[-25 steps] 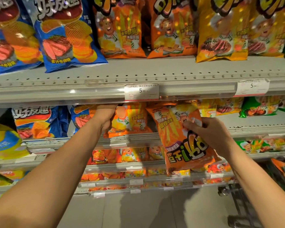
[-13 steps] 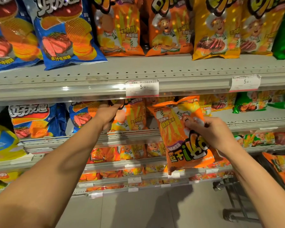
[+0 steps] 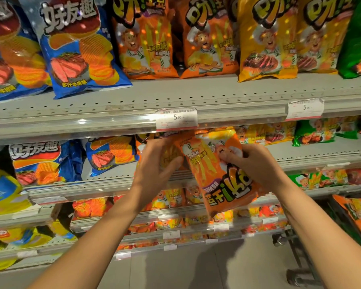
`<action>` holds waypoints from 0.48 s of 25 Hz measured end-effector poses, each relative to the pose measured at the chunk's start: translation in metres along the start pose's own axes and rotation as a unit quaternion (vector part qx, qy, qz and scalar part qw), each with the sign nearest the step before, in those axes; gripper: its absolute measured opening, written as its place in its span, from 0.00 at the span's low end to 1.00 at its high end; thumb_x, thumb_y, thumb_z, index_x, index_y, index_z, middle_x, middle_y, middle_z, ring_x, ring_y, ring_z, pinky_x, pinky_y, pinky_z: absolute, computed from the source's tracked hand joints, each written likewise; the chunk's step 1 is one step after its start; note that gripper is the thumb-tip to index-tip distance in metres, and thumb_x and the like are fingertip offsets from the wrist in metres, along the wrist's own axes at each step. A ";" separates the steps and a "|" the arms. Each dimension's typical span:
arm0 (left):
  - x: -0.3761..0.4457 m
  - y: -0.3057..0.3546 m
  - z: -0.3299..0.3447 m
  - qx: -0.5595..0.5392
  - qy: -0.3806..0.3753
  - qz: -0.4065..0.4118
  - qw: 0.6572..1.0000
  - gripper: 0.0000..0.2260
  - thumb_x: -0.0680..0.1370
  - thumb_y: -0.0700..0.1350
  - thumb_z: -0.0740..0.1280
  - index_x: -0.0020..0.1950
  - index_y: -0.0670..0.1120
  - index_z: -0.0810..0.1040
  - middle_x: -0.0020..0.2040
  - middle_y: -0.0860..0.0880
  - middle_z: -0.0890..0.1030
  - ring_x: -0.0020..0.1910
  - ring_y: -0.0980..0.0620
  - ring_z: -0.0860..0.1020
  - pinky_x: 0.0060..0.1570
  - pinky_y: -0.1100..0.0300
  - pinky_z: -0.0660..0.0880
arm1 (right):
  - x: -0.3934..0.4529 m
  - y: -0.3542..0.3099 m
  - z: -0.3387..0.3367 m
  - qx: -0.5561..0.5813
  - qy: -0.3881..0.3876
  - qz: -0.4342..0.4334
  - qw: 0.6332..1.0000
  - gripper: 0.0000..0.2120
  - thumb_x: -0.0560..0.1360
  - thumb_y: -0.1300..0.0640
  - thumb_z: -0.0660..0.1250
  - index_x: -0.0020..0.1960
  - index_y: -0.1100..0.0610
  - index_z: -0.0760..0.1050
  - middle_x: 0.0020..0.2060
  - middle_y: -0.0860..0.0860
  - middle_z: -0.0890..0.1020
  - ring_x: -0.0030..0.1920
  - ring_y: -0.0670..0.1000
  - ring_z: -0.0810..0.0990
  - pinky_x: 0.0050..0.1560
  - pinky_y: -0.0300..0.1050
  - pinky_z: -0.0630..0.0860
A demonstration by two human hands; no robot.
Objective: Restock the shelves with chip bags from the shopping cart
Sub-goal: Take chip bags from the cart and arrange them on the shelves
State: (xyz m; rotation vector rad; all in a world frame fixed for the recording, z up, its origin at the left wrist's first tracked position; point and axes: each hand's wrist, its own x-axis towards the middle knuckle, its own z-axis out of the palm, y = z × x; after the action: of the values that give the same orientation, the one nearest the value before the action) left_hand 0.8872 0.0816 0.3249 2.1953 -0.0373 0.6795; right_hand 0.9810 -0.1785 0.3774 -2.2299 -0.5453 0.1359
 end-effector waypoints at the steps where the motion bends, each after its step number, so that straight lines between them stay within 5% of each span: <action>1: 0.003 0.002 -0.001 -0.001 -0.003 -0.005 1.000 0.22 0.79 0.57 0.68 0.70 0.49 0.72 0.61 0.51 0.73 0.61 0.53 0.73 0.60 0.55 0.74 | 0.003 -0.002 -0.002 -0.051 -0.015 -0.019 0.998 0.24 0.72 0.36 0.72 0.33 0.56 0.78 0.28 0.55 0.81 0.30 0.58 0.78 0.32 0.55 0.72; 4: 0.016 0.014 -0.008 -0.072 -0.060 -0.043 0.995 0.21 0.78 0.64 0.65 0.65 0.53 0.76 0.58 0.53 0.78 0.59 0.52 0.77 0.61 0.50 0.75 | 0.009 -0.018 -0.009 -0.161 -0.128 -0.094 0.974 0.21 0.71 0.42 0.75 0.27 0.47 0.70 0.25 0.45 0.72 0.27 0.43 0.69 0.30 0.41 0.62; 7: 0.040 0.029 -0.011 -0.097 -0.240 -0.106 0.960 0.24 0.72 0.72 0.66 0.65 0.65 0.75 0.60 0.63 0.81 0.60 0.63 0.79 0.60 0.58 0.76 | 0.021 -0.047 0.002 -0.313 -0.243 -0.141 0.907 0.10 0.73 0.49 0.73 0.36 0.48 0.76 0.36 0.46 0.78 0.38 0.45 0.77 0.40 0.45 0.74; 10: 0.060 0.036 -0.009 -0.037 -0.445 -0.191 0.874 0.38 0.65 0.76 0.70 0.73 0.66 0.69 0.71 0.65 0.73 0.70 0.62 0.71 0.71 0.55 0.69 | 0.026 -0.068 0.020 -0.403 -0.216 -0.188 0.869 0.09 0.74 0.50 0.70 0.37 0.49 0.74 0.41 0.45 0.78 0.50 0.47 0.76 0.59 0.49 0.70; 12: 0.061 0.030 -0.006 -0.009 -0.489 -0.207 0.847 0.41 0.62 0.75 0.73 0.72 0.62 0.72 0.70 0.62 0.76 0.68 0.59 0.74 0.71 0.52 0.70 | 0.024 -0.067 0.026 -0.431 -0.147 -0.230 0.860 0.05 0.77 0.48 0.67 0.43 0.46 0.78 0.49 0.41 0.80 0.63 0.45 0.72 0.73 0.56 0.57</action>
State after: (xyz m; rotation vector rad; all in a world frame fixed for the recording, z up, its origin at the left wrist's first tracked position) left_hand 0.9294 0.0779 0.3784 2.1966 -0.0884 -0.7125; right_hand 0.9729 -0.1115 0.4124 -2.8523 -1.5352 -0.0359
